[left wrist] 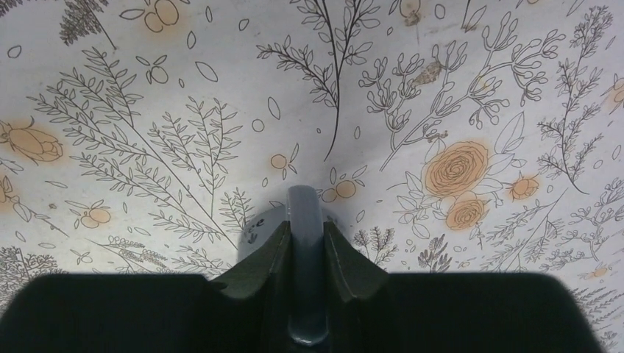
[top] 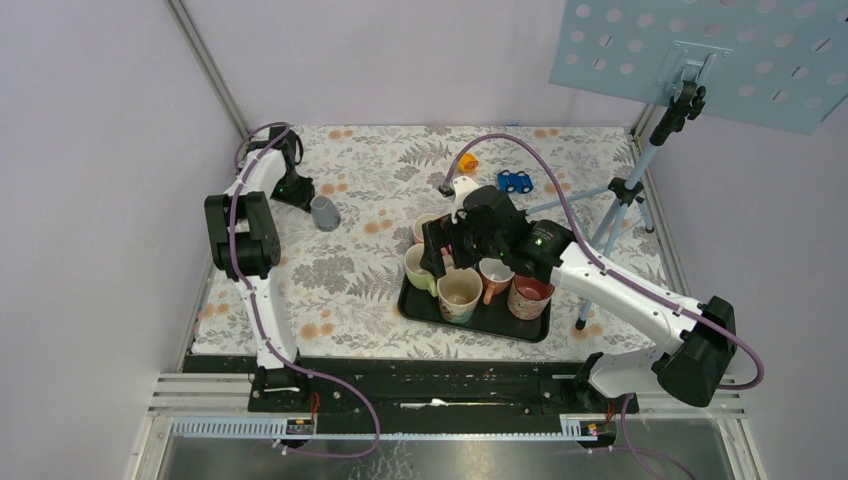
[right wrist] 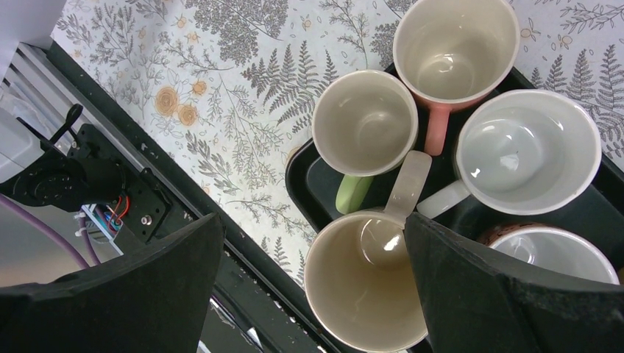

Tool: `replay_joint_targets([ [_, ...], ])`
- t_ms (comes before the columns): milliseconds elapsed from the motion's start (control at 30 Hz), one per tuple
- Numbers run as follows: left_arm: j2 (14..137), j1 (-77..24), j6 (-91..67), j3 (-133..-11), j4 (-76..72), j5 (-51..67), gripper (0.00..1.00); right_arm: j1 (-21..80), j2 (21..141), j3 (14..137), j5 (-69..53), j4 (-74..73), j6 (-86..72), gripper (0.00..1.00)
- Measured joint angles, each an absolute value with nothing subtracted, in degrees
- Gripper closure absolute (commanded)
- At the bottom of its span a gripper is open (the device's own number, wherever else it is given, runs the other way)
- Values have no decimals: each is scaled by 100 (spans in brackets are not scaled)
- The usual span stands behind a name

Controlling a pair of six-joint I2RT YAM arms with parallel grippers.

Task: Turn the mug right side up
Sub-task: Turn over the cup at the center of the board.

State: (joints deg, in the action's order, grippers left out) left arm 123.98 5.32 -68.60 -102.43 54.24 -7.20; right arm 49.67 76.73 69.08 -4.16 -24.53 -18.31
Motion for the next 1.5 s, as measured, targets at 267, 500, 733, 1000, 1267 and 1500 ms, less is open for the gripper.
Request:
replay_joint_targets([
  [267, 12398, 532, -6829, -10224, 5435, -657, 100, 4967, 7673, 6855, -414, -2451, -1850, 0],
  [500, 12184, 530, -6423, -9885, 5113, -467, 100, 4967, 7666, 6785, -414, -2381, -1920, 0],
  [733, 11284, 499, -5767, -8833, 4407, -3, 100, 4967, 7638, 6696, -401, -2268, -2025, 0],
  [1000, 10167, 375, -4967, -8215, 3459, 801, 100, 4958, 7550, 6665, -301, -2117, -2088, 0],
  [1267, 9170, 95, -4182, -7736, 2665, 2143, 100, 4696, 7150, 6530, -423, -1767, -2104, 0],
  [1500, 8318, -287, -3518, -7196, 1896, 3415, 100, 3981, 6694, 6259, -1199, -1168, -2246, 0],
])
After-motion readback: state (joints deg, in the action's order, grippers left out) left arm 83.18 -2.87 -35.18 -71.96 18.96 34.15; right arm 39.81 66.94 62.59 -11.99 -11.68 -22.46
